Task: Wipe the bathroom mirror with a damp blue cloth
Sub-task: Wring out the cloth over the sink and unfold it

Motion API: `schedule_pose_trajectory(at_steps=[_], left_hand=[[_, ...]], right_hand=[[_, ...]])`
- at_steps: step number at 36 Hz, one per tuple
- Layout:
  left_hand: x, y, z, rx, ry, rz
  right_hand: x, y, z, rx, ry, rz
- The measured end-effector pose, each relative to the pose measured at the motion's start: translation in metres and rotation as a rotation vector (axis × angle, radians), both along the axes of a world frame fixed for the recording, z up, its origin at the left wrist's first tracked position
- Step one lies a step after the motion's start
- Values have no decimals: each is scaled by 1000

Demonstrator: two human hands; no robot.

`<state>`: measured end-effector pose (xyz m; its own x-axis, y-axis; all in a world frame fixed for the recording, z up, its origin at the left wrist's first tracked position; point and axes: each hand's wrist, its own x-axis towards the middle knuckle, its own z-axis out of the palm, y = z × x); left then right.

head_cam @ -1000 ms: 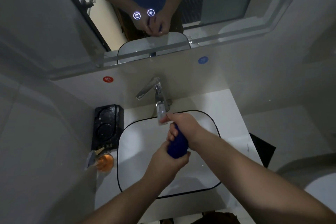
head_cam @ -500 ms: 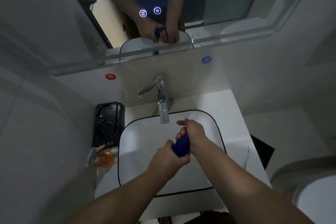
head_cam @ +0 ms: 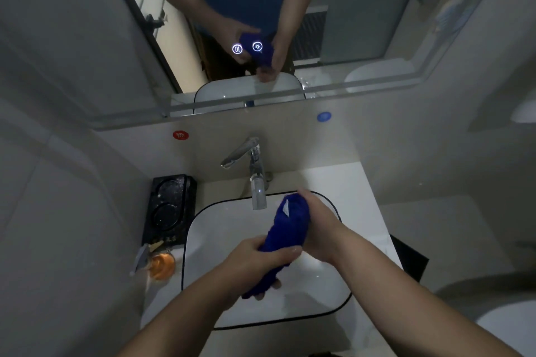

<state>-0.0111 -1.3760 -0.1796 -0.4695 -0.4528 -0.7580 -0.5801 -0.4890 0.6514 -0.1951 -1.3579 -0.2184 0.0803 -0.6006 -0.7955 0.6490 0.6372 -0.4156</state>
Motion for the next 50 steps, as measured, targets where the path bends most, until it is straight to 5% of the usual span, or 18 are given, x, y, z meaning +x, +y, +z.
schedule_pose_trajectory(at_steps=[3,8,11,15,23,28,36,43,47,50], left_hand=[[7,-1,2,-249,-97,60],[7,9,2,-561,-166,25],[4,17,12,-597,-65,9],[11,12,39,-486,132,116],[32,5,57,91,465,438],[25,0,64,-255,172,405],[25,-2,82,-552,270,65],[43,-18,110,-1349,-59,-189],[34,-10,137,-1418,4,-200],[26,-11,150,-1339,-122,-358]], right_hand=[[2,13,7,-22,376,157],[28,37,31,-247,458,361],[36,42,39,-316,484,162],[27,48,63,-451,253,-40],[29,49,87,-478,575,-40],[40,55,110,-492,726,-13],[30,59,159,-583,1090,329],[-12,73,186,-442,1123,700],[-10,78,192,-309,1233,760],[-6,80,184,-116,1460,718]])
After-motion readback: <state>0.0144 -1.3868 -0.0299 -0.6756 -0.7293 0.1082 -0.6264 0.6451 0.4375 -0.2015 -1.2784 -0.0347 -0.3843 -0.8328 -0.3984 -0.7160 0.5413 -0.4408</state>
